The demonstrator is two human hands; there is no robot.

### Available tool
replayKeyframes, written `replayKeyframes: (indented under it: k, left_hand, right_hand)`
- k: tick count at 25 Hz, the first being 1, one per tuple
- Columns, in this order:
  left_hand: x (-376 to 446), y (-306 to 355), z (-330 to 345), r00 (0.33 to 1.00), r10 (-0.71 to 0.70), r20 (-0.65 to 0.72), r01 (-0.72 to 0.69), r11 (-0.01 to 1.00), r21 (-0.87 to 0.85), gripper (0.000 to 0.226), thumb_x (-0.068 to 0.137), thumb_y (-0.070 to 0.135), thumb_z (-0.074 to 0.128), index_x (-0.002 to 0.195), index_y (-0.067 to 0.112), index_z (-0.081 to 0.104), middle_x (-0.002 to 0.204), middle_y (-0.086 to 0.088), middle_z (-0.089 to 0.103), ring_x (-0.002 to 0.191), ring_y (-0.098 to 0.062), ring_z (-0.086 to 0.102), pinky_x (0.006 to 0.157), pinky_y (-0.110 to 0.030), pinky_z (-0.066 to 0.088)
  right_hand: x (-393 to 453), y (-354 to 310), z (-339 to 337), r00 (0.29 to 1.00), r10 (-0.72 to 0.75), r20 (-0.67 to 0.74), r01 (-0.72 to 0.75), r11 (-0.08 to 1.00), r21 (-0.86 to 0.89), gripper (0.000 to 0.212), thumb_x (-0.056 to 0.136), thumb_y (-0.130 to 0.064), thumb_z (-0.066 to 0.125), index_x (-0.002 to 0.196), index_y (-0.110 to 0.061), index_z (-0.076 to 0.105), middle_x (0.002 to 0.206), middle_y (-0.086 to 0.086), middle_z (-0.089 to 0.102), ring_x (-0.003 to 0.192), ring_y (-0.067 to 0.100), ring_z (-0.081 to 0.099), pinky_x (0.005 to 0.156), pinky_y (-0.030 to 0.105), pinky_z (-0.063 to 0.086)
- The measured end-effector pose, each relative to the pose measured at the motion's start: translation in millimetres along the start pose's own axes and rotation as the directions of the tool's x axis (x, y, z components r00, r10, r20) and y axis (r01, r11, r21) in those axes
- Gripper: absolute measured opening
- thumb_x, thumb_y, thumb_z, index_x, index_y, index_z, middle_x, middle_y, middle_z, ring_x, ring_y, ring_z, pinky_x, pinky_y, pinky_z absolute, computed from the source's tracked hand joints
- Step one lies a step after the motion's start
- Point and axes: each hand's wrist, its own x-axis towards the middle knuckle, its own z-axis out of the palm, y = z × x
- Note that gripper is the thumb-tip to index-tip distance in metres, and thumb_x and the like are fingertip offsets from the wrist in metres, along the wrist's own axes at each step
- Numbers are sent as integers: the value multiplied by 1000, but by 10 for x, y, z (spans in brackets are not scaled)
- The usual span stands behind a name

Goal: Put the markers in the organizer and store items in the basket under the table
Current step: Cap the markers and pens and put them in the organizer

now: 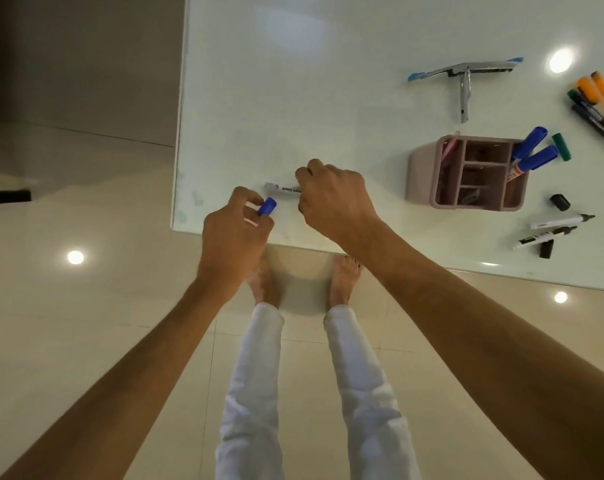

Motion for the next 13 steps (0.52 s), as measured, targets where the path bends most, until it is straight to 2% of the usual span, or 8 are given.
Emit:
replayKeyframes:
  k: [1,3,5,6,7,9,11,13]
  left_hand:
    - [-44,-61,-129,1000,19,2,-18,1000,-18,23,100,20,66,123,16,65,94,7,70,80,-9,67,78,-9,50]
    - [-97,-166,-291,1000,22,1,-22,998,-51,21,99,16,65,119,21,69,89,10,72,76,2,69,70,1,46]
    - [-83,-258,-320,999,-28,17,29,998,-57,24,96,23,71,120,23,66,93,10,72,73,9,67,66,2,45]
    - [-54,-295,-286,999,-36,32,37,999,-30,34,93,31,76,123,22,63,96,8,71,72,6,66,67,0,47]
    - [-22,-340,-222,998,-31,52,31,1000,1,46,89,39,80,125,21,59,98,6,69,73,1,65,70,-6,50]
    - [28,-339,-92,999,-35,25,34,999,26,59,82,49,85,123,19,54,92,2,64,73,-6,62,71,-15,52]
    - [80,-243,-9,994,-62,-86,59,998,-38,64,81,50,86,119,15,48,84,2,61,68,-7,60,68,-11,47]
    - [169,-146,-9,986,-47,-163,34,996,-83,63,85,43,85,125,13,46,79,4,61,64,-7,60,71,-8,47]
  right_hand:
    - [11,-21,-51,998,58,-4,-57,998,32,16,98,-20,62,111,-12,61,98,4,67,66,22,50,59,33,35]
    - [-42,31,-194,959,273,-73,-248,938,240,21,96,-29,60,108,-13,58,86,0,68,64,21,57,60,31,41]
    - [-183,158,-326,856,511,-82,-383,732,564,21,90,-31,65,99,-12,61,71,-5,68,59,13,62,56,28,49]
    - [-271,231,-400,822,567,-57,-388,630,673,19,89,-29,68,97,-12,65,67,-6,68,57,8,64,56,25,52]
    - [-378,302,-438,807,590,-35,-385,569,727,16,90,-27,70,96,-13,68,67,-8,69,59,6,67,57,22,56]
    - [-600,413,-463,794,608,8,-408,522,749,15,93,-27,73,98,-13,72,77,-6,74,65,8,73,59,17,60]
    - [-817,486,-454,783,619,59,-445,491,749,17,96,-28,73,102,-12,73,82,-3,77,64,11,75,54,10,55]
    - [-993,509,-442,777,619,116,-456,427,781,17,99,-29,70,105,-13,74,86,-5,79,63,6,75,52,7,51]
